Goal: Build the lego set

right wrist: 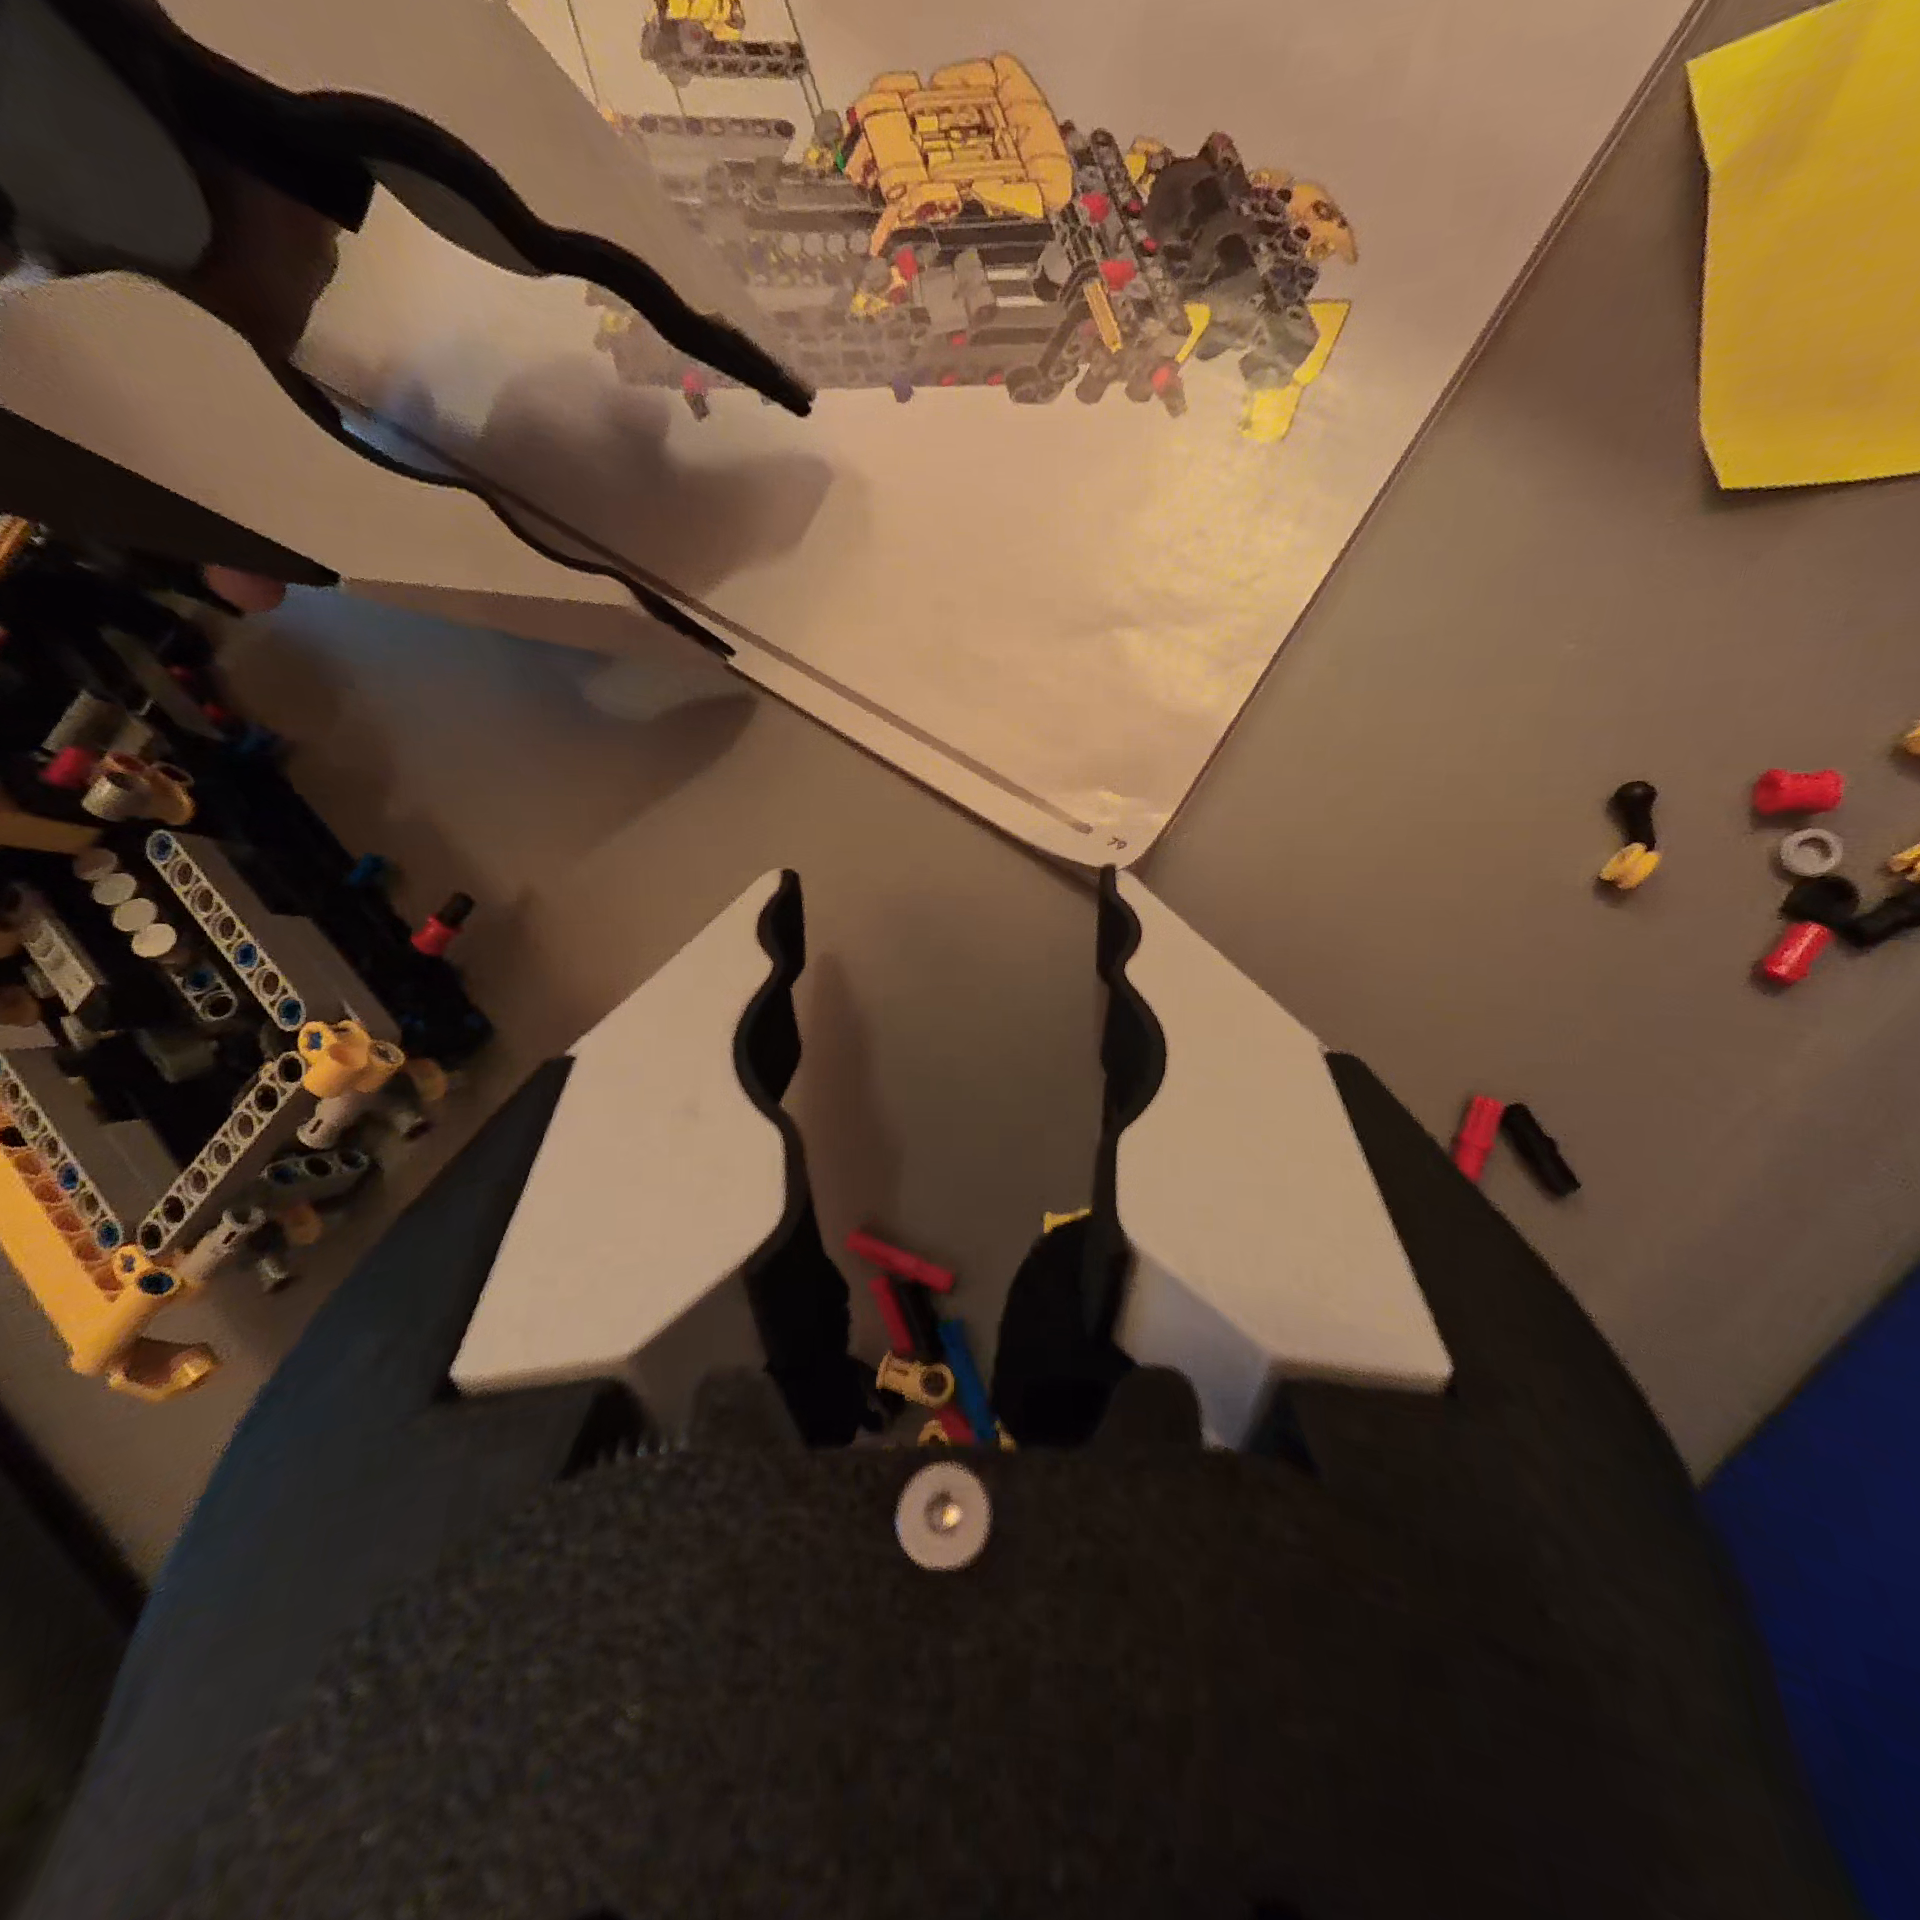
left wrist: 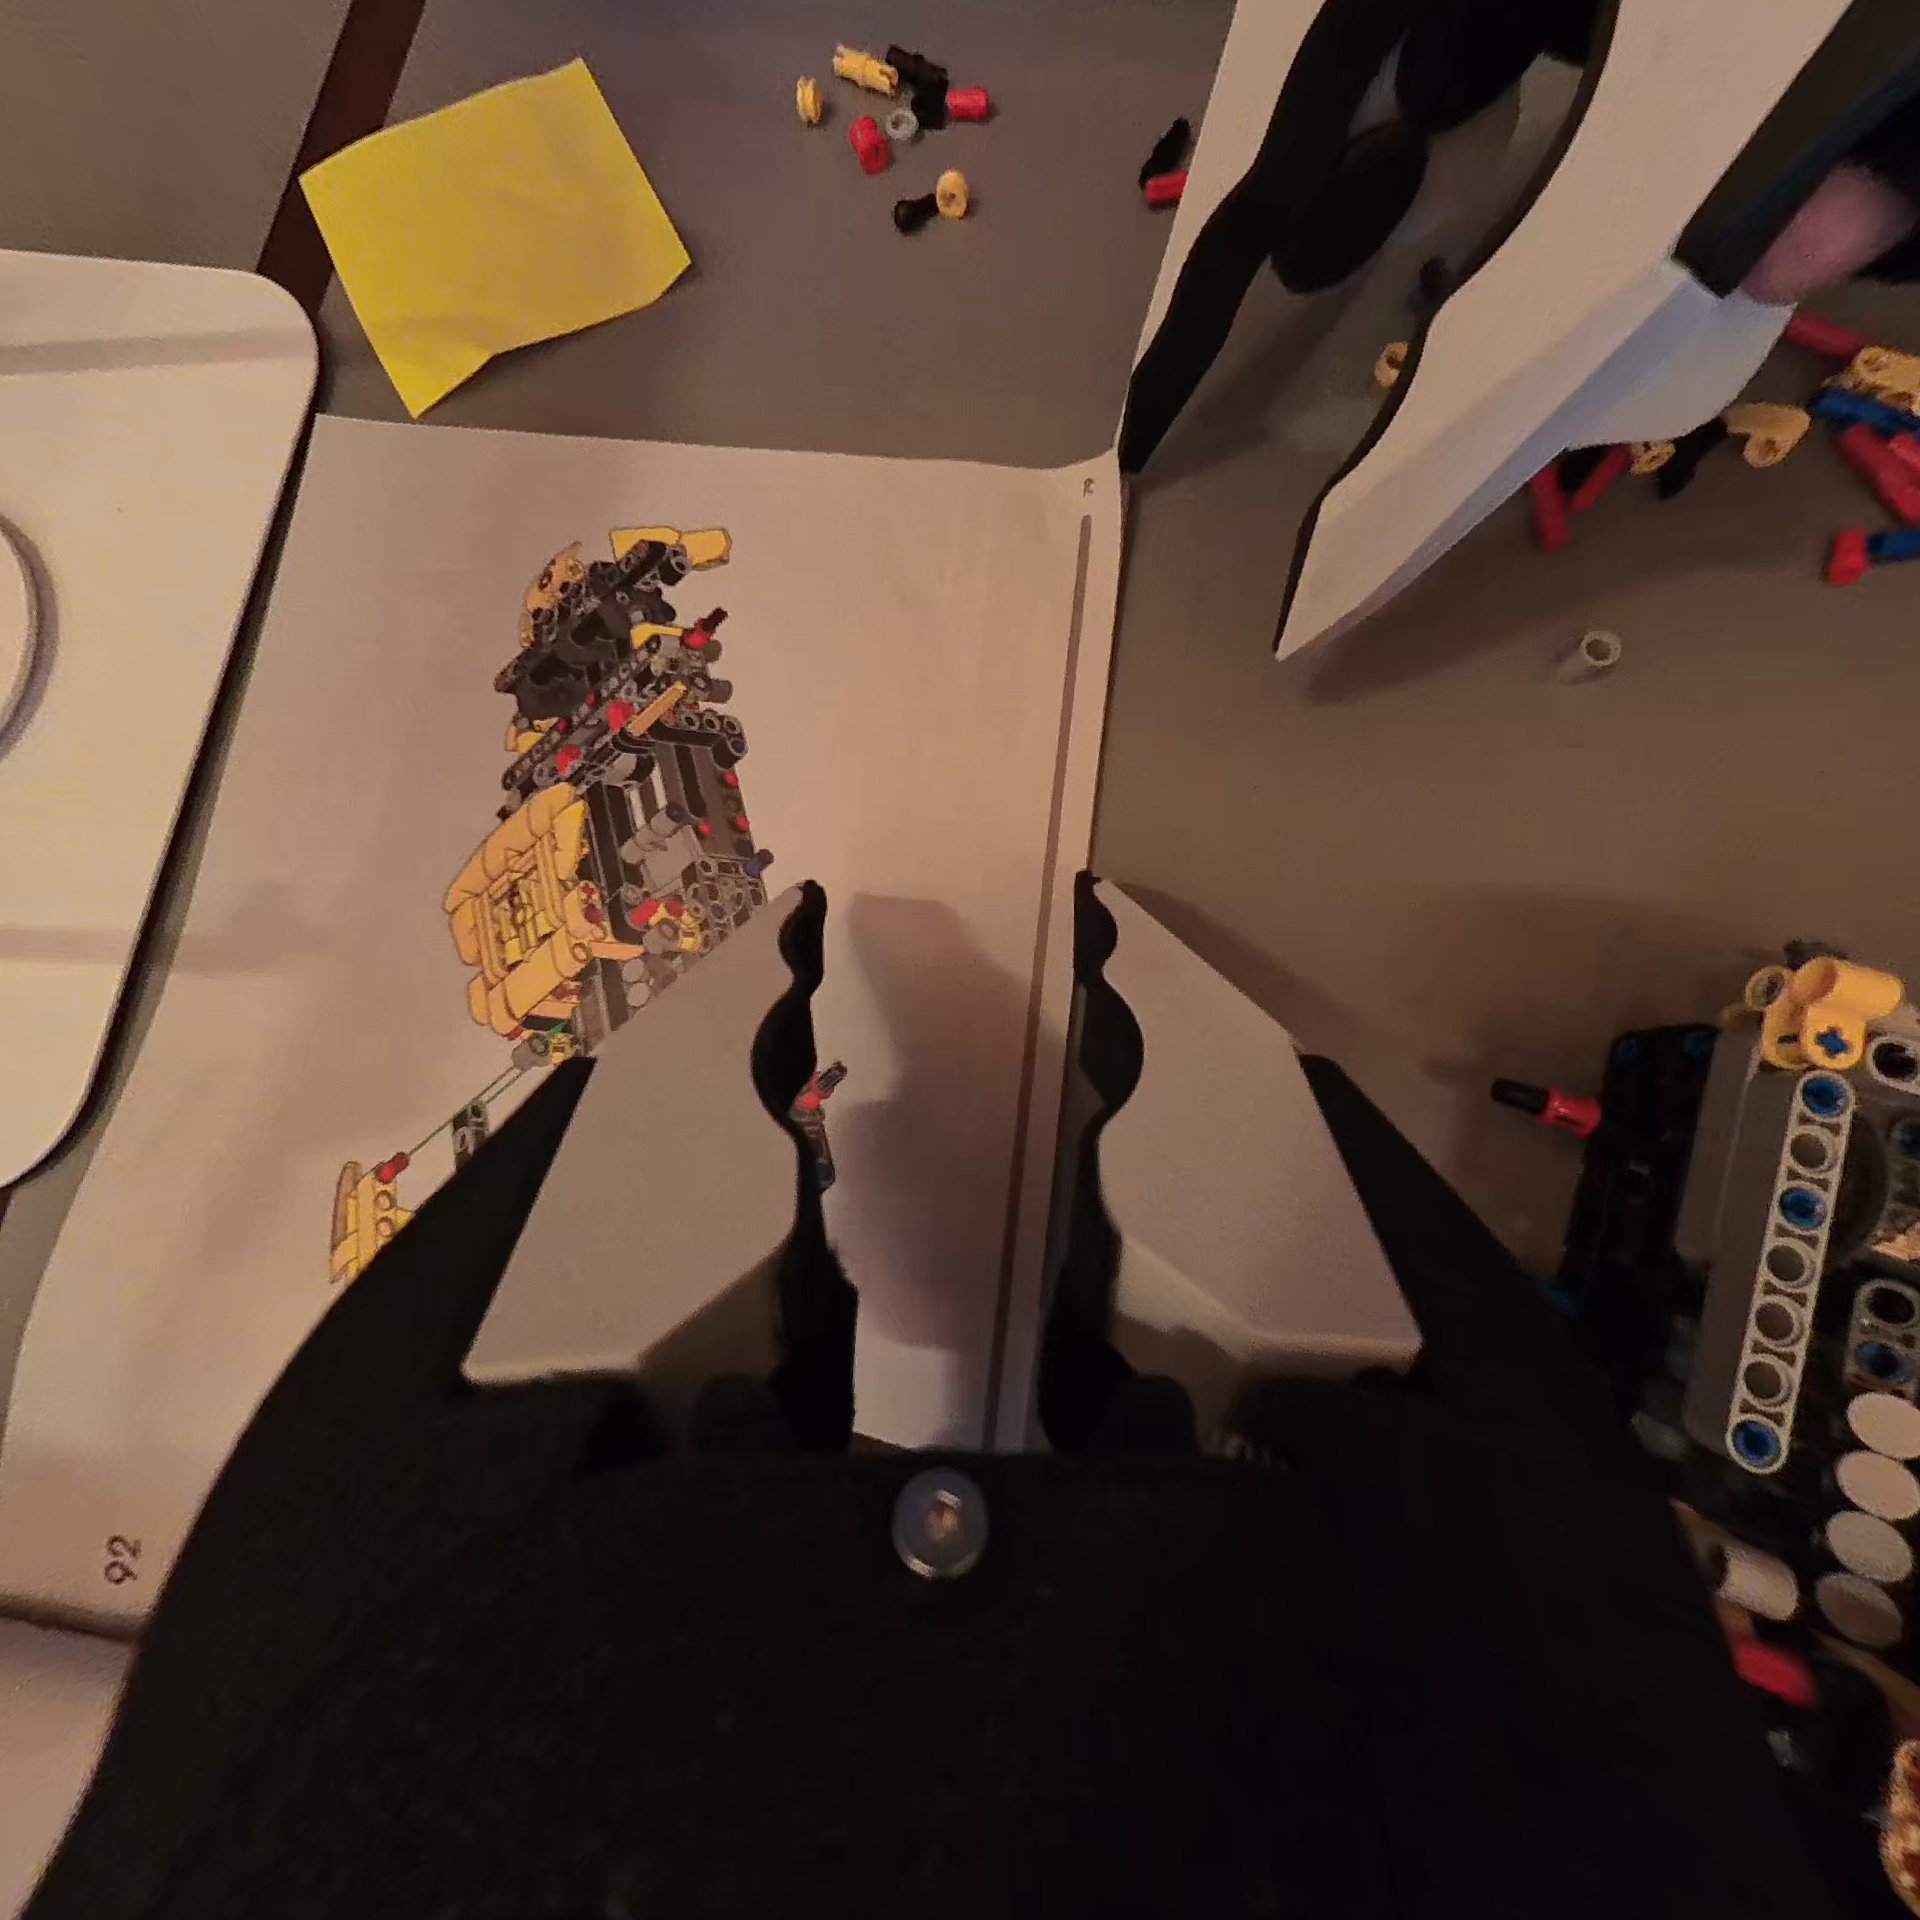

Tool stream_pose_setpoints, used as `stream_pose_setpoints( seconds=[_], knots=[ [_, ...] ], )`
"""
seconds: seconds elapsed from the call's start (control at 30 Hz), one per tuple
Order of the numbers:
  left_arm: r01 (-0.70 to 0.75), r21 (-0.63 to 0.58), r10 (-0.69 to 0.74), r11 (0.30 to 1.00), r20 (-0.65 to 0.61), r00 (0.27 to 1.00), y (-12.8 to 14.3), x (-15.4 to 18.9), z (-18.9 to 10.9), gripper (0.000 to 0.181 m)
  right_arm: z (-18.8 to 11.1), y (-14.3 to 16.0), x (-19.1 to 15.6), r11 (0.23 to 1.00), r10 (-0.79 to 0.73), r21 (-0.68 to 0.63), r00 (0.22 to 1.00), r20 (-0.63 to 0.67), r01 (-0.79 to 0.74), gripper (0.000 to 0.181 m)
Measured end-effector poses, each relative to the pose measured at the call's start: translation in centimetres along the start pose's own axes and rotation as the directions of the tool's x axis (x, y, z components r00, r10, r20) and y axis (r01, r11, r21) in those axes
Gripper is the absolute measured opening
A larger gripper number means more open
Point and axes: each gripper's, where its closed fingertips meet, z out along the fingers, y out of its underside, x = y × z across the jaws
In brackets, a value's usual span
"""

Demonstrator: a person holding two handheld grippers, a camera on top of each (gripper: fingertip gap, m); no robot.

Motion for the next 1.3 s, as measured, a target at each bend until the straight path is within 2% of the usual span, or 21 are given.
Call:
stream_pose_setpoints(
  seconds=[0.5,0.73,0.87,1.1,1.2,1.3],
  knots=[
    [0.025,0.018,-0.025,1.0,-0.042,0.999,-0.9,0.6,0.5,0.048,0.1,-0.7,0.2,0.999,0.015,0.045,1.0,0.009,-0.016,0.055],
    [0.042,0.01,-0.042,0.999,-0.047,0.998,-0.7,0.4,0.5,0.048,0.4,-0.7,0.6,0.996,0.074,0.049,0.997,0.019,-0.075,0.051],
    [0.057,0.013,-0.056,0.998,-0.046,0.997,-0.4,0.3,0.1,0.048,0.8,-1.4,0.7,0.974,0.205,0.079,0.976,0.078,-0.211,0.039],
    [0.15,0.061,-0.146,0.987,-0.061,0.987,-0.7,-0.2,-1.4,0.048,1.3,-1.7,2.0,0.922,0.37,0.1,0.927,0.061,-0.374,0.013],
    [0.223,0.086,-0.218,0.971,-0.062,0.974,-1.1,-0.9,-2.1,0.048,1.2,-1.8,1.9,0.919,0.378,0.106,0.925,0.045,-0.381,0.004],
    [0.35,0.127,-0.339,0.928,-0.098,0.936,-2.0,-1.7,-2.7,0.048,0.9,-2.2,1.7,0.945,0.309,0.113,0.951,-0.015,-0.306,0.0]
  ],
)
